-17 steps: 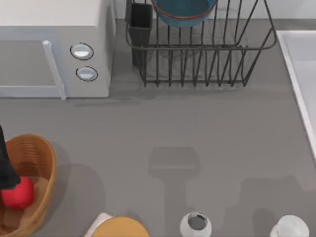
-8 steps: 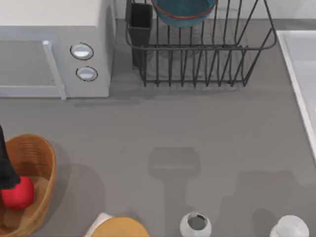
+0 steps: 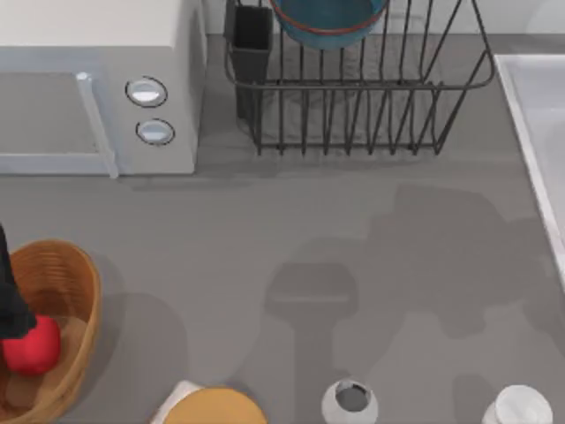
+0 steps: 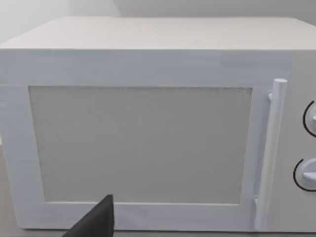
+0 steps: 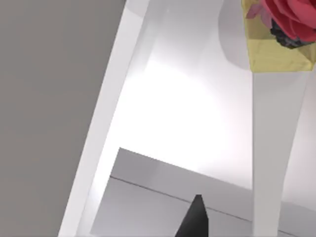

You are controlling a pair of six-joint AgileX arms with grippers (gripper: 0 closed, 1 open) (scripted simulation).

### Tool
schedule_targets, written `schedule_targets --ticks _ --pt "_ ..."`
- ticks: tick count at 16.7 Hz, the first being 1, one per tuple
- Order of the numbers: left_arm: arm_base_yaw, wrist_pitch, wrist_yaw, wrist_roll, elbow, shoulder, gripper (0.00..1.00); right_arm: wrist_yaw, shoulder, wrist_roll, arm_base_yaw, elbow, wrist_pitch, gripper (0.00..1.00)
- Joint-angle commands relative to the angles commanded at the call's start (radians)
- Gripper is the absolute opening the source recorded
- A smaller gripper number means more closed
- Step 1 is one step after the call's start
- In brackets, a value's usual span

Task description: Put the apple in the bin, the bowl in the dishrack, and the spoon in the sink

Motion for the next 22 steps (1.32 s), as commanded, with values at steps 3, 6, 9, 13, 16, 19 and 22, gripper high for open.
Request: schedule_targets --ticks 3,6,9,13,16,19,22 --pt "0.0 0.0 0.0 0.0 0.0 0.0 1.0 0.002 0.216 0.032 0.027 0.328 -0.087 0.0" --pt "0.0 0.0 0.0 0.0 0.0 0.0 1.0 0.004 0.413 0.071 0.053 0.622 -0.161 0.0" --pt "0.0 0.0 0.0 0.0 0.0 0.0 1.0 0.005 0.564 0.113 0.076 0.833 -0.211 0.0" --pt "0.0 0.0 0.0 0.0 0.0 0.0 1.0 0.007 0.664 0.153 0.094 0.969 -0.239 0.0" --pt "0.0 0.0 0.0 0.0 0.0 0.0 1.0 0.007 0.669 0.156 0.095 0.977 -0.24 0.0" --pt "0.0 0.0 0.0 0.0 0.0 0.0 1.0 0.008 0.667 0.156 0.089 0.971 -0.236 0.0" --pt "0.0 0.0 0.0 0.0 0.0 0.0 1.0 0.013 0.65 0.152 0.095 0.898 -0.176 0.0"
